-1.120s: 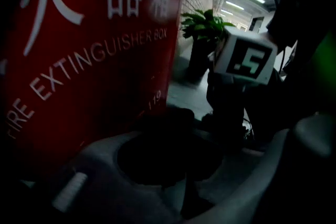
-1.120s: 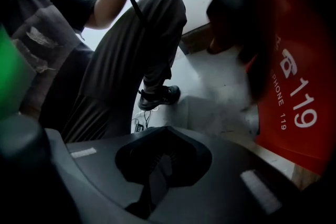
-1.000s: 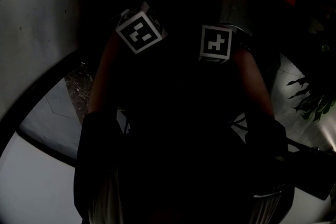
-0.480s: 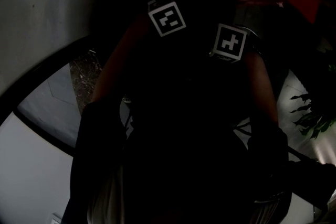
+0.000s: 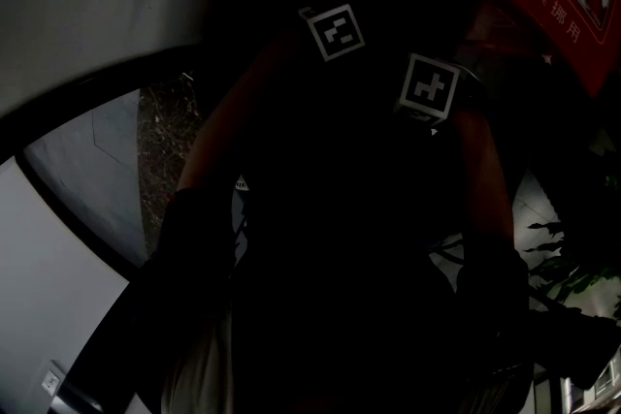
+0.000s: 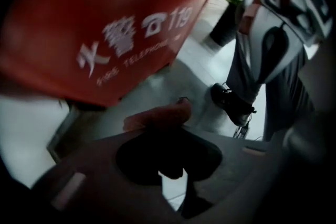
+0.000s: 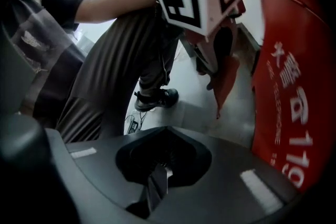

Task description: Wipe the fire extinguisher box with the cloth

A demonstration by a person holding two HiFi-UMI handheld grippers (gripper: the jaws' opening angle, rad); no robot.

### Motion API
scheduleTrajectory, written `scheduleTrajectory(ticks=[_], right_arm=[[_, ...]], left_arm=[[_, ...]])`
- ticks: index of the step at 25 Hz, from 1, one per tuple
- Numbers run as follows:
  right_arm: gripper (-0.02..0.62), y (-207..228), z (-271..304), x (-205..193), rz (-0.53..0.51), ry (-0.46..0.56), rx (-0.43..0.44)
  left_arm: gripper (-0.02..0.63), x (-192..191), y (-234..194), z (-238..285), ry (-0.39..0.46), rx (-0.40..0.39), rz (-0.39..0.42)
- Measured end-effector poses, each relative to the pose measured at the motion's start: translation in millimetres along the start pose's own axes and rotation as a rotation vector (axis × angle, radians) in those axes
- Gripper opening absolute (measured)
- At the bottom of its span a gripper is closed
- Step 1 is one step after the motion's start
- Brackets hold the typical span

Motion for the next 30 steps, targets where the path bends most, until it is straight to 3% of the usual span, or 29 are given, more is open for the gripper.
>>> scheduleTrajectory(ticks=[3, 8, 17, 24, 27, 30], right_arm=[[0.0, 4, 4, 17, -0.065, -0.03, 0.003], [0.0, -3, 16, 29, -0.102, -0.059, 0.035], [0.0, -12, 22, 34, -0.152, -0.102, 0.035], [0.0, -10, 24, 38, -0.144, -0.075, 0.024], [0.0, -7, 23, 39, -0.131, -0.046, -0.002], [0.0, -10, 15, 49, -0.09, 0.041, -0.013]], left_arm=[[0.051, -28, -10, 12, -0.052, -0.016, -0.083], [0.051, -70, -29, 36, -0.128, 0.068, -0.169], [0.051, -67, -34, 26, -0.035, 0.085, -0.153], [0.049, -66, -40, 21, 0.034, 0.096, -0.151], [0.049, -72, -51, 5, 0.064, 0.157, -0.14], [0.049, -86, -59, -23, 0.07, 0.261, -0.081]])
Point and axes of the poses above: the fingertips, and each gripper's own axes: z forward along the fingers, y to its right, x out of its top, the point moved 6 cm from there along -z, backward along the fingers, and after that the axes turned 15 degrees about z, right-handed, at the moved point
